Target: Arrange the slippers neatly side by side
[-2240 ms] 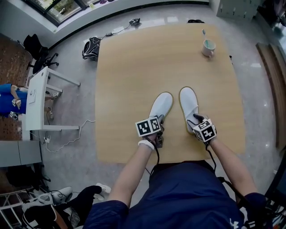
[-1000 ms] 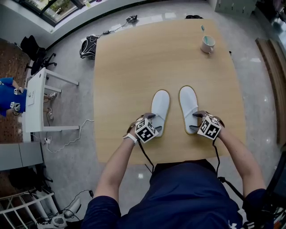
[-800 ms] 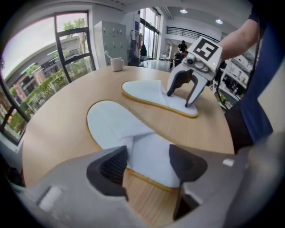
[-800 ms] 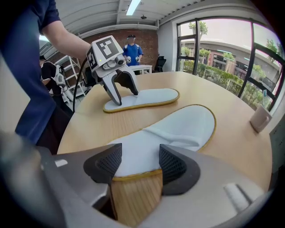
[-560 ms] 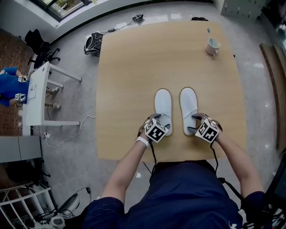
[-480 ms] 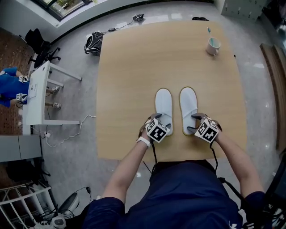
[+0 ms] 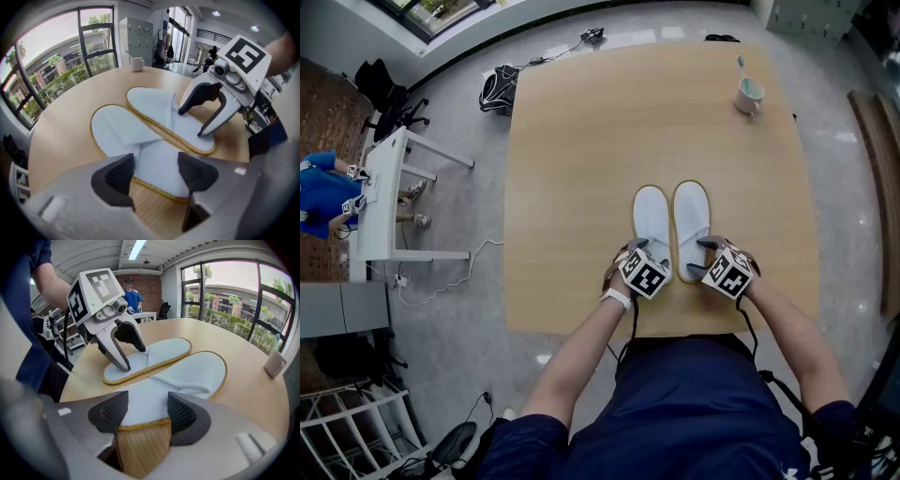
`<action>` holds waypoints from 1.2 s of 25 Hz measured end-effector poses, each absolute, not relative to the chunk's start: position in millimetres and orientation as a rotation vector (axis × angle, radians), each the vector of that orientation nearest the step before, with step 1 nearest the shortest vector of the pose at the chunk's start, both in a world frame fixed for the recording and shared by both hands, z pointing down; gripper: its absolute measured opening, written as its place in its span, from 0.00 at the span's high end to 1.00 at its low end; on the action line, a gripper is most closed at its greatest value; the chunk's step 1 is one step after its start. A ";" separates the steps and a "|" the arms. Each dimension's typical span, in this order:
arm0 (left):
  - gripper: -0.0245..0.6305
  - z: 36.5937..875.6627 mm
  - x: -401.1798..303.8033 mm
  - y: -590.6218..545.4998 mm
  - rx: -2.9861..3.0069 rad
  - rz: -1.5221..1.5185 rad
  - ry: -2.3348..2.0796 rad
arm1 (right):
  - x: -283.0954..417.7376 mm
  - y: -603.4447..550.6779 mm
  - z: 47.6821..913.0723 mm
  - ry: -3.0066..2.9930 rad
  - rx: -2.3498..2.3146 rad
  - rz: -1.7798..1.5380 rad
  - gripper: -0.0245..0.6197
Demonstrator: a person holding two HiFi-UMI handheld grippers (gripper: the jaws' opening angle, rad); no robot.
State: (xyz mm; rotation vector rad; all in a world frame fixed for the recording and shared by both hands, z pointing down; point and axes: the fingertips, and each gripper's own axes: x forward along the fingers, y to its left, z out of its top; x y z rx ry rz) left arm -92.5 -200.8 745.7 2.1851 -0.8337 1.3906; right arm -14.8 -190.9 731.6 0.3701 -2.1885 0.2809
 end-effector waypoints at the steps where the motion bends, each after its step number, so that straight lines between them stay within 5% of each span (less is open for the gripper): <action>1: 0.50 745.0 -91.5 -200.6 2.185 1.391 -0.829 | -16.0 -191.2 731.6 -2.190 0.377 0.287 0.54; 25: 0.50 735.9 -93.7 -203.0 2.179 1.383 -0.843 | -22.7 -193.3 721.5 -2.204 0.435 0.270 0.58; 30: 0.58 693.7 -99.8 -208.1 2.248 1.244 -0.929 | -31.5 -191.4 684.8 -2.311 0.514 0.275 0.62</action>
